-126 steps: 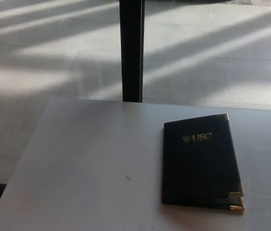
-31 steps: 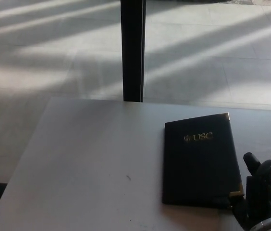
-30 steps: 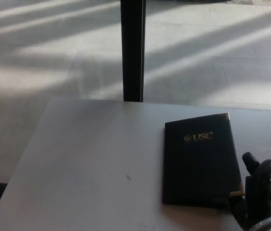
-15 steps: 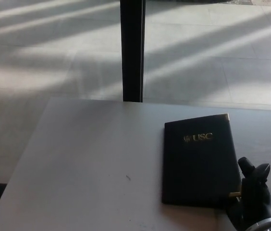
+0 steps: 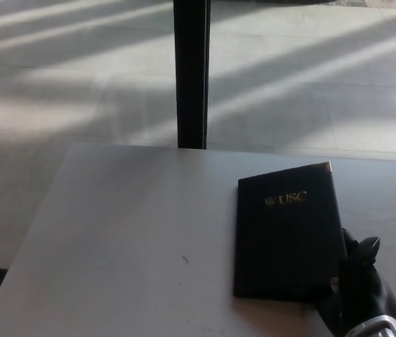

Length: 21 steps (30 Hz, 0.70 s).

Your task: There is a diary kept infront of the robot and the robot uses its right hand to grab its cover and puses it to the left to open it.

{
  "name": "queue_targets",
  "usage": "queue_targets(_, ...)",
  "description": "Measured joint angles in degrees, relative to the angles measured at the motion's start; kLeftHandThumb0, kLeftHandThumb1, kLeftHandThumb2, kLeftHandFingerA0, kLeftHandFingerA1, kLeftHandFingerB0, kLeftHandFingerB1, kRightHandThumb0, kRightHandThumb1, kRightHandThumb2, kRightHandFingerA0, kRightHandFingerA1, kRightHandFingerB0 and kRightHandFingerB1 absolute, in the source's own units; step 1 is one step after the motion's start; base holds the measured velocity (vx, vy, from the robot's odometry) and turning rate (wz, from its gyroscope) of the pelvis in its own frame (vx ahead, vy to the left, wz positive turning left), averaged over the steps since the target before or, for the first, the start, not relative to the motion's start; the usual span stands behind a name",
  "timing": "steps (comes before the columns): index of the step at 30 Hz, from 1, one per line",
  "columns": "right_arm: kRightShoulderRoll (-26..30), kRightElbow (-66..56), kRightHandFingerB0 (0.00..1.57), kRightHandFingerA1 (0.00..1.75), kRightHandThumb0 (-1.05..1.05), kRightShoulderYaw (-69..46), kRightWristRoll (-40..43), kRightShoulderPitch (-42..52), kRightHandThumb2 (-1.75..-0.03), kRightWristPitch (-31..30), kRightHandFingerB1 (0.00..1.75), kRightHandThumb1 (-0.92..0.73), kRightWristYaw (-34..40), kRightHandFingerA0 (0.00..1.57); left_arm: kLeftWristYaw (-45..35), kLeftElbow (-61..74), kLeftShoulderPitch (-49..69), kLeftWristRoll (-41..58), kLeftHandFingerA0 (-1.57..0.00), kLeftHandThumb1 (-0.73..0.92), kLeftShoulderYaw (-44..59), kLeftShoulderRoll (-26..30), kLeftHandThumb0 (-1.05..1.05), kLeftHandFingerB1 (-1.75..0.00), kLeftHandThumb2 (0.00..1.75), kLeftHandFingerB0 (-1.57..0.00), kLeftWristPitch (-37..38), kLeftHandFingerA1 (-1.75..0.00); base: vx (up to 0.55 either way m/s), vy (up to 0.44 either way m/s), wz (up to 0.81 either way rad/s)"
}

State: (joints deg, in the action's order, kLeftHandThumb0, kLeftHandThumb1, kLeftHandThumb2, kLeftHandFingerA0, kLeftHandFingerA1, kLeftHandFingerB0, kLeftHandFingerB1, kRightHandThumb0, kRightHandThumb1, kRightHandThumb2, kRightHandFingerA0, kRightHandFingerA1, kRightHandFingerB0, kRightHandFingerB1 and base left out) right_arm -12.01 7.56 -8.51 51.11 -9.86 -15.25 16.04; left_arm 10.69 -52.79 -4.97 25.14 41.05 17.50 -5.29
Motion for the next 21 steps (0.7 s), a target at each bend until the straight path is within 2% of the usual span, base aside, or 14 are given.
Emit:
queue_targets(1, 0.00, -0.14, 0.15, 0.44, -0.80, 0.47, 0.02, 0.00, -0.68, 0.11, 0.38, -0.91, 0.15, 0.23, 0.03, 0.00, 0.00, 0.00, -0.32, 0.92, 0.00, 0.00, -0.82, -0.65, 0.98, -0.26, 0.00, -0.81, 0.00, 0.000, 0.00)
queue_targets(3, 0.00, -0.42, 0.12, 0.44, -0.82, 1.19, 0.06, 0.00, -0.71, 0.37, 0.37, -0.91, 0.47, 0.19, 0.07, 0.00, 0.00, -0.01, -0.27, 0.92, 0.00, 0.00, -0.83, -0.63, 1.01, -0.22, 0.00, -0.77, 0.00, 0.000, 0.00)
queue_targets(7, 0.00, -1.11, 0.10, 0.43, -0.81, 2.59, 0.19, 0.00, -0.71, 0.86, 0.36, -0.92, 1.32, 0.17, 0.08, 0.00, 0.01, 0.01, -0.29, 0.92, 0.01, 0.00, -0.82, -0.62, 1.00, -0.22, 0.00, -0.77, 0.00, 0.000, 0.00)
queue_targets(11, 0.00, -1.83, 0.14, 0.45, -0.81, 4.16, 0.27, 0.00, -0.71, 1.56, 0.37, -0.92, 2.17, 0.22, 0.11, 0.01, 0.02, 0.00, -0.31, 0.92, 0.01, 0.00, -0.83, -0.62, 1.00, -0.22, 0.00, -0.78, 0.00, 0.000, 0.00)
queue_targets(14, -0.01, -2.56, 0.14, 0.42, -0.80, 5.73, 0.25, 0.01, -0.71, 2.23, 0.36, -0.92, 2.75, 0.20, 0.14, 0.03, 0.04, 0.00, -0.25, 0.92, 0.00, 0.00, -0.82, -0.62, 1.02, -0.21, 0.00, -0.73, 0.00, 0.000, 0.00)
queue_targets(16, -0.02, -2.77, 0.11, 0.40, -0.81, 7.92, 0.25, 0.05, -0.71, 2.06, 0.35, -0.92, 3.00, 0.17, 0.13, 0.09, -0.06, 0.00, -0.33, 0.92, -0.02, 0.00, -0.83, -0.62, 0.99, -0.25, 0.00, -0.77, 0.00, 0.000, 0.00)
queue_targets(21, 0.01, -4.74, 0.13, 0.44, -0.91, 13.74, -0.78, -0.34, -0.74, 2.33, 0.39, -0.92, 4.25, 0.21, 0.37, 0.00, 0.32, -0.05, -0.33, 0.92, -0.02, 0.01, -0.83, -0.66, 0.99, -0.25, 0.00, -0.80, 0.00, 0.000, 0.00)
